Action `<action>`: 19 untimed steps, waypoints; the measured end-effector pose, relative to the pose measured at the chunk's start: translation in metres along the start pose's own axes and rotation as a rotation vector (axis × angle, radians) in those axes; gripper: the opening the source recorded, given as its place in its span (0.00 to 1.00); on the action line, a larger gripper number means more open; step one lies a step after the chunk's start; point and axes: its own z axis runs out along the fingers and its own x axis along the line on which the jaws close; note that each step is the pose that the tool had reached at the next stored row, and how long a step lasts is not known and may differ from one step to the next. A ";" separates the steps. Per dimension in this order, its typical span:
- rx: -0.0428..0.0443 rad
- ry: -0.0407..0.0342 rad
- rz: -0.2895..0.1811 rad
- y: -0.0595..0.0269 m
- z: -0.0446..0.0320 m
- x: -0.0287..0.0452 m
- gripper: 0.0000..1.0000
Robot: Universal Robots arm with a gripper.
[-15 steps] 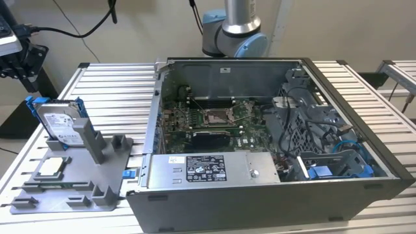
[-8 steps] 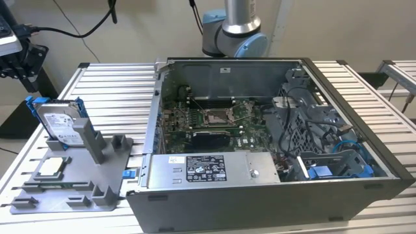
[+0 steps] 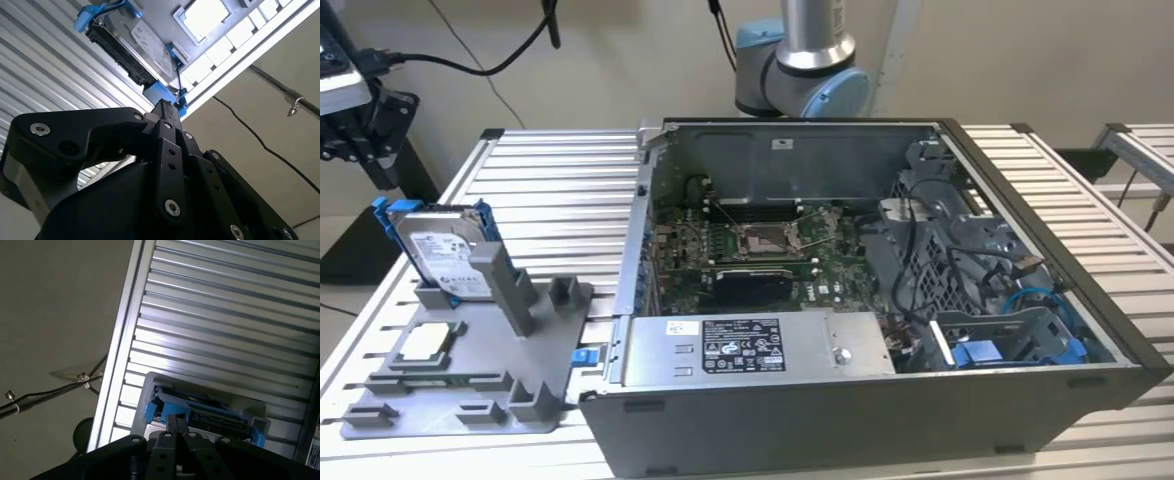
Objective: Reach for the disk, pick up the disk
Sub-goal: 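Pick up the disk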
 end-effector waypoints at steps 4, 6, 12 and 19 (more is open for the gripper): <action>0.0001 0.0029 -0.073 0.0000 -0.0001 0.0000 0.00; 0.0001 0.0043 -0.108 0.0000 -0.0001 0.0000 0.00; 0.0002 0.0080 -0.207 0.0000 -0.0001 0.0000 0.00; 0.0004 0.0119 -0.309 0.0000 -0.0001 0.0000 0.00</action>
